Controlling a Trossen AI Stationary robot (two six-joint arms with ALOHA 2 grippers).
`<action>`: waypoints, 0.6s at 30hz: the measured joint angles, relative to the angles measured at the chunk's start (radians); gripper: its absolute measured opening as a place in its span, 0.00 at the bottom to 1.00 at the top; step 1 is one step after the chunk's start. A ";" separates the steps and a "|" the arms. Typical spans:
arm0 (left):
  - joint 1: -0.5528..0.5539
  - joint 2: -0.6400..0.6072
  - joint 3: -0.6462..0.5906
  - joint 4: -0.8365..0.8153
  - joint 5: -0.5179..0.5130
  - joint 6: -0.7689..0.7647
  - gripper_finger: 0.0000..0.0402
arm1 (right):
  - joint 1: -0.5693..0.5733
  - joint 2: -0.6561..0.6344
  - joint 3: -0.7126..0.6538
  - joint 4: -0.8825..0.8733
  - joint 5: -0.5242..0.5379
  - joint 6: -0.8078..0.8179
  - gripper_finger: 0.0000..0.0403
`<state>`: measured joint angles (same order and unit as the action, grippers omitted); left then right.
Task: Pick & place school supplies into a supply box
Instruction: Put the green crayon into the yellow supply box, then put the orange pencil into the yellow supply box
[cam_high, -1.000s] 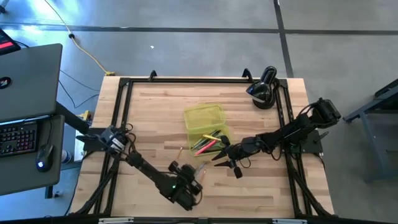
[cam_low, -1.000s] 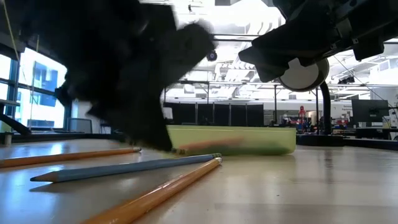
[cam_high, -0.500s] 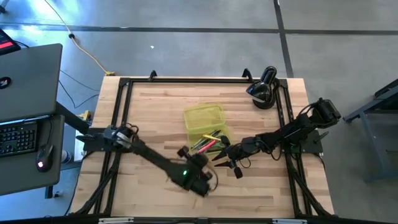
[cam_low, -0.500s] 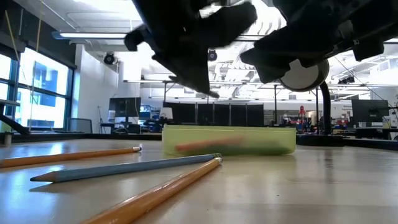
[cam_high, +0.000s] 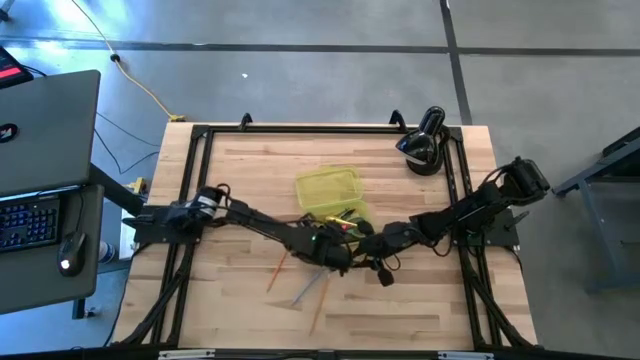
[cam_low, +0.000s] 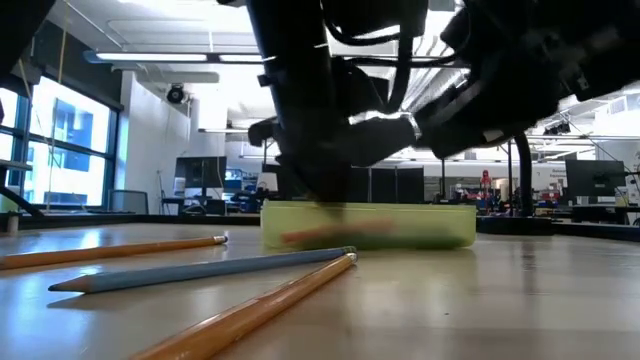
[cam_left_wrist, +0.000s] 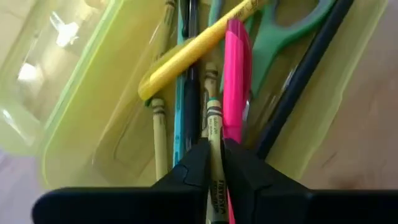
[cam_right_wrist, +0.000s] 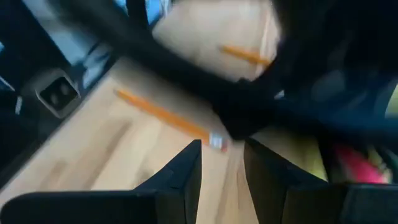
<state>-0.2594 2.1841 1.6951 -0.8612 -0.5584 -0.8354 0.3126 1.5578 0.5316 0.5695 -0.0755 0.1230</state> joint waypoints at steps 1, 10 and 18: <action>0.002 0.000 0.000 0.011 -0.004 -0.006 0.21 | 0.000 0.000 0.000 -0.032 -0.007 0.005 0.25; 0.005 -0.004 0.003 -0.009 -0.035 -0.003 0.33 | 0.002 0.004 -0.003 -0.089 -0.012 0.007 0.25; -0.001 -0.052 0.070 -0.189 -0.035 -0.054 0.35 | 0.020 0.004 -0.003 0.043 -0.085 -0.135 0.25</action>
<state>-0.2609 2.1321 1.7652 -1.0500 -0.5937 -0.8890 0.3328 1.5621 0.5285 0.6123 -0.1605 -0.0121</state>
